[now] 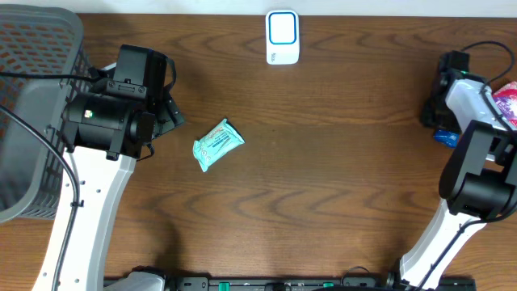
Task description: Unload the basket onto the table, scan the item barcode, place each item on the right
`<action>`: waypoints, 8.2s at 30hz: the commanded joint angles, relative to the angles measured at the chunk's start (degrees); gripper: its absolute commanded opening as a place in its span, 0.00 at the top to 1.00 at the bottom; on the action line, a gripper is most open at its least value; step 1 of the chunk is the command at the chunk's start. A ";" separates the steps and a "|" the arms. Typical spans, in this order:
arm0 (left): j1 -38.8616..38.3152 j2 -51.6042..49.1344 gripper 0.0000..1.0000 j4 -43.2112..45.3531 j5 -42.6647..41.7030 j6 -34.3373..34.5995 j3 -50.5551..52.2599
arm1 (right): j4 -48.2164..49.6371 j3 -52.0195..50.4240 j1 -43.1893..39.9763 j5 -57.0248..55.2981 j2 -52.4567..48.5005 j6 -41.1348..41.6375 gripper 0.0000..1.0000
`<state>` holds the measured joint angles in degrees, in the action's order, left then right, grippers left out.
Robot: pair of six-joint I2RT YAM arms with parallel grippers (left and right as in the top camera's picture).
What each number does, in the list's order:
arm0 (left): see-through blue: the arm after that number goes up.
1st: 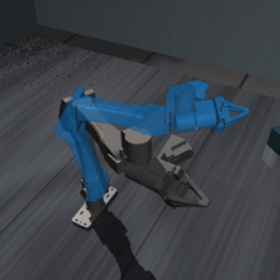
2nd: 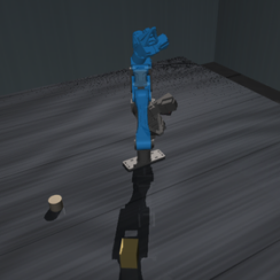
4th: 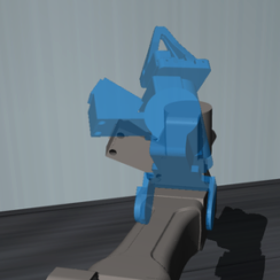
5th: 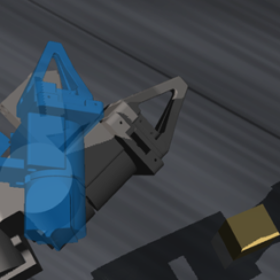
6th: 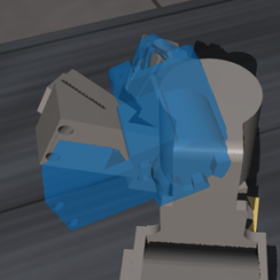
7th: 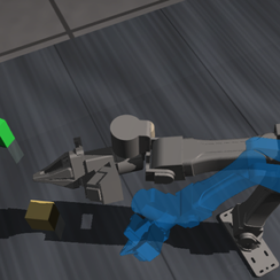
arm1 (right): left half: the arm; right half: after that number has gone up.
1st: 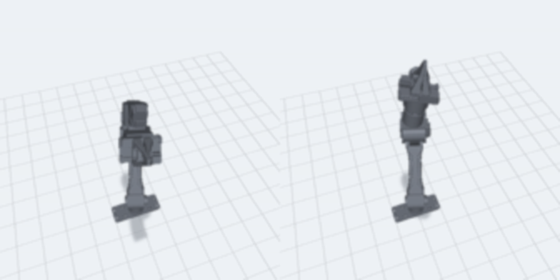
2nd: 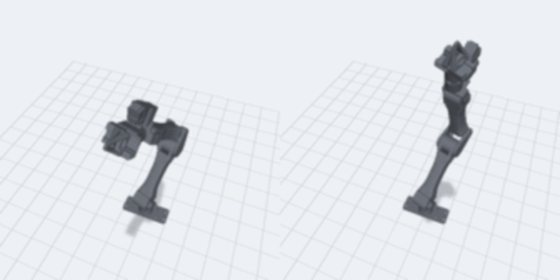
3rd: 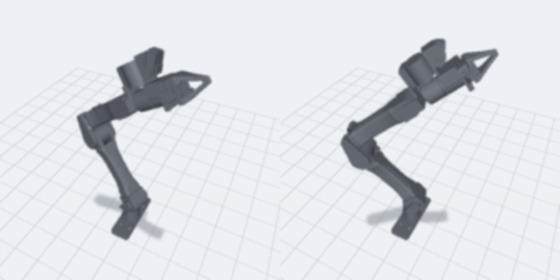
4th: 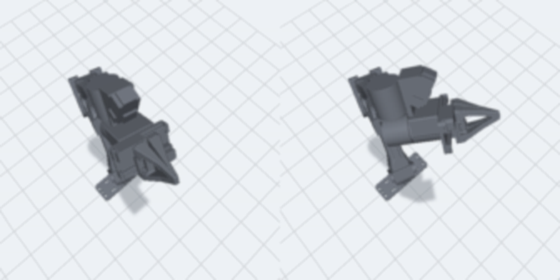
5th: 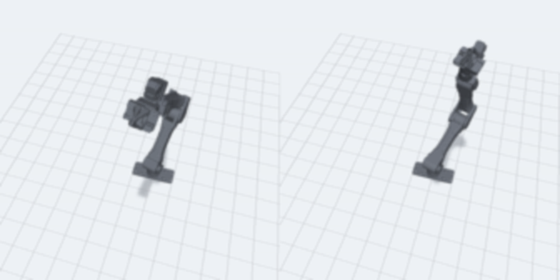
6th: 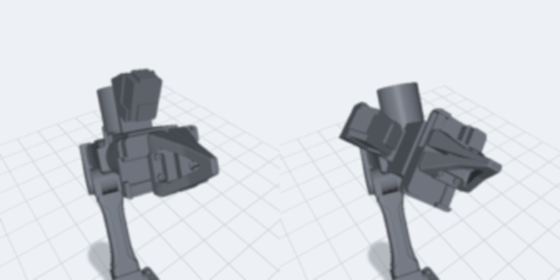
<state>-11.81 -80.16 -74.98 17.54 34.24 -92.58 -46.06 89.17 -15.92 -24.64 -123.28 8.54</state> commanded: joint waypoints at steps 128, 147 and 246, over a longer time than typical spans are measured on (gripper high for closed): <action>0.17 -0.22 0.02 -0.24 1.16 -0.59 -0.44 | 15.82 3.85 47.30 53.22 -9.55 9.60 0.99; 0.17 -0.22 0.02 -0.24 1.16 -0.59 -0.44 | -8.52 3.82 43.50 1.81 12.59 4.28 0.99; 0.17 -0.22 0.02 -0.24 1.16 -0.59 -0.44 | -12.81 2.29 42.91 33.64 0.13 9.64 0.99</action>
<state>-11.81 -80.16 -74.98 17.54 34.24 -92.58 -59.42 93.91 26.22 9.04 -122.78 17.58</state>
